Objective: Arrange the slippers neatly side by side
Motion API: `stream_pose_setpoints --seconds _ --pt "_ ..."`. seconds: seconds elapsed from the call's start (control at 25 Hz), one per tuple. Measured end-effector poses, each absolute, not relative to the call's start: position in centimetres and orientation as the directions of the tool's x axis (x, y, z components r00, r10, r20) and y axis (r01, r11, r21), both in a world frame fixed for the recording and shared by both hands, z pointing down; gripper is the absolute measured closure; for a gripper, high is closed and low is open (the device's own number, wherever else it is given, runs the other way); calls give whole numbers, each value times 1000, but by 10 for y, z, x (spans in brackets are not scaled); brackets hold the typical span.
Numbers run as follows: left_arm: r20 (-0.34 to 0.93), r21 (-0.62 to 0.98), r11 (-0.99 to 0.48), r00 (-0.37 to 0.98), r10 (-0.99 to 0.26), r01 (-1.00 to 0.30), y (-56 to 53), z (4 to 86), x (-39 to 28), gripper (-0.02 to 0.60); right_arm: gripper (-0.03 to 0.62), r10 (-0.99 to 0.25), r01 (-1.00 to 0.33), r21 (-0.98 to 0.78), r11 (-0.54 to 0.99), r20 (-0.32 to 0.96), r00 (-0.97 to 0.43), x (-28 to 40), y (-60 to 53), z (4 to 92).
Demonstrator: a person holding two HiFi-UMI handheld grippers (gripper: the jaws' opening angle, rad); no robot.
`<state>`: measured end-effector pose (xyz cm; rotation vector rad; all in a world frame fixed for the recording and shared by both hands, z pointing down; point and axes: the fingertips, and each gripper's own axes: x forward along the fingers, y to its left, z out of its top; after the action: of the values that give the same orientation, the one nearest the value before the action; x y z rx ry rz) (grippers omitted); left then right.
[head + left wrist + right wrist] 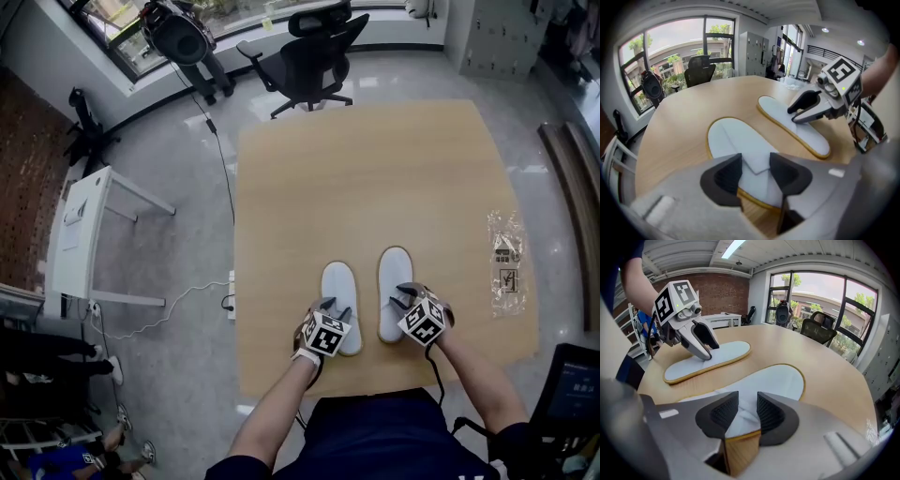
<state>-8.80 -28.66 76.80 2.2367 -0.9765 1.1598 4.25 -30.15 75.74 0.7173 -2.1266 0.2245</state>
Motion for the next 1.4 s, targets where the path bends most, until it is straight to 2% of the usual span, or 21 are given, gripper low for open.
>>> stream_pose_setpoints --seconds 0.84,1.4 --pt "834 70 -673 414 -366 -736 -256 768 -71 393 464 -396 -550 75 832 774 -494 26 -268 758" --pt "834 75 -650 406 -375 -756 -263 767 -68 393 464 -360 -473 89 876 774 -521 14 -273 755"
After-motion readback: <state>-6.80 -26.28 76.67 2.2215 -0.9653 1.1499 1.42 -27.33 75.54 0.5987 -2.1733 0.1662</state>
